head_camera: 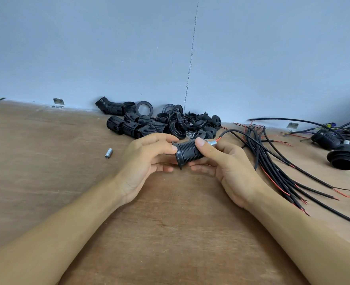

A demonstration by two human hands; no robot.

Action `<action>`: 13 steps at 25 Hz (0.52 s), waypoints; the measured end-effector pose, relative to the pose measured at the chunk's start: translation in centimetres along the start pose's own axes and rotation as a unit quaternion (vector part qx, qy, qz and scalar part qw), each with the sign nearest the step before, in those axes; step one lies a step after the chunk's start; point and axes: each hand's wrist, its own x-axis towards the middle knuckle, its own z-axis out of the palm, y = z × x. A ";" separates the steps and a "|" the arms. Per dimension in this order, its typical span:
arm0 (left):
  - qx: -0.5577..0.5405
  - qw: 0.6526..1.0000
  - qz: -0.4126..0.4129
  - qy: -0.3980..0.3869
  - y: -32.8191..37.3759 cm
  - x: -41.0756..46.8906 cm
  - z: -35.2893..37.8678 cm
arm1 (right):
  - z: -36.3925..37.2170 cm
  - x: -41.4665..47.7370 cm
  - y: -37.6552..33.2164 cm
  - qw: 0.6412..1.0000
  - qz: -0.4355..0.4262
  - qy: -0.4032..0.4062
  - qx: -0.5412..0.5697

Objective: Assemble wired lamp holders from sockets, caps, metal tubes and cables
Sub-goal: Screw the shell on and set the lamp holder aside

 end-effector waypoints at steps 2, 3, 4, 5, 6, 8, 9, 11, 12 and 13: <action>0.000 1.000 0.003 -0.005 0.0 -0.2 0.0 | 0.0 0.0 0.0 1.000 0.006 0.008 -0.001; 0.006 1.000 0.011 -0.006 0.0 -0.3 0.0 | 0.1 0.1 0.0 1.000 0.009 0.014 0.001; 0.020 0.999 0.025 -0.007 -0.1 -0.3 0.0 | 0.1 0.1 0.0 1.000 0.012 0.021 0.003; 0.034 0.999 0.041 -0.008 -0.2 -0.4 0.2 | 0.1 0.1 0.0 1.000 0.014 0.027 0.006; 0.036 0.998 0.052 -0.013 -0.2 -0.4 0.3 | 0.1 0.1 -0.1 0.999 0.013 0.030 0.007; -0.002 0.999 0.044 -0.011 -0.1 -0.3 0.4 | 0.0 0.1 -0.1 0.999 0.007 0.031 0.012; -0.031 0.999 0.029 -0.001 0.0 -0.2 0.4 | -0.1 0.1 -0.1 0.999 0.004 0.029 0.016; -0.049 0.998 -0.007 0.027 0.1 -0.2 0.4 | -0.1 0.1 -0.1 1.000 0.003 0.021 0.019; -0.029 0.999 -0.024 0.033 0.0 -0.1 0.4 | -0.1 0.1 -0.1 1.000 0.003 0.020 0.017; -0.007 0.999 -0.036 0.026 -0.1 -0.2 0.4 | -0.1 0.1 -0.1 1.000 0.004 0.020 0.015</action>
